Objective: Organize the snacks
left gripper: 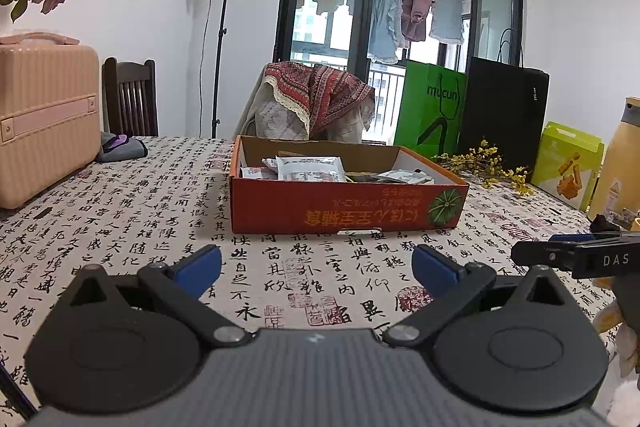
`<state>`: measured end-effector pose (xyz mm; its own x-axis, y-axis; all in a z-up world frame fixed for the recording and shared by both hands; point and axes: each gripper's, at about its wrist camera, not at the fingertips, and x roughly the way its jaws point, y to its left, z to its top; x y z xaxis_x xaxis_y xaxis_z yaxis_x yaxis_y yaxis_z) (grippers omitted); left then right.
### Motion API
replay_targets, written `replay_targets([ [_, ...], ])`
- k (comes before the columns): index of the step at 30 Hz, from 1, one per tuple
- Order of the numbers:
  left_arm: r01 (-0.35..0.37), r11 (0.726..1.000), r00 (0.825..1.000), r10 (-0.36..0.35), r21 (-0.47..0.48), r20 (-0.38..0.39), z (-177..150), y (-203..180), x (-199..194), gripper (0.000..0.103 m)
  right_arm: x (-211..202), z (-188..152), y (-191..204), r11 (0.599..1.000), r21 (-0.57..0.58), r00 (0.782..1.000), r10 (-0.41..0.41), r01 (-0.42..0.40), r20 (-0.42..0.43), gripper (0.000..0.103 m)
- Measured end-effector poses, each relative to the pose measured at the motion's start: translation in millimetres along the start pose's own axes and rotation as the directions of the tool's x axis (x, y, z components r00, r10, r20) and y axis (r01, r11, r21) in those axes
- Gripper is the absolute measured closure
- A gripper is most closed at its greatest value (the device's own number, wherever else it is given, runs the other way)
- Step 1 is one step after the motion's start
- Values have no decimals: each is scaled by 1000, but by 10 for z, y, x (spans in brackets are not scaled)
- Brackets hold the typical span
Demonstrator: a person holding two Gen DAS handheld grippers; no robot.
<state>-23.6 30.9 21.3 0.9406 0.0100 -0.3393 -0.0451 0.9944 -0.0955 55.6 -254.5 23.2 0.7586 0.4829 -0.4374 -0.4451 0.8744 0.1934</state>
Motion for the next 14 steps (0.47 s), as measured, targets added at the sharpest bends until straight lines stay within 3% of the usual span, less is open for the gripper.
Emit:
replay_targets([
  [14,6,1000,1000,-6,-5,-2,-25,10,10,0,1,-44,-3,1000,1,1000,-1,1,-4,0],
])
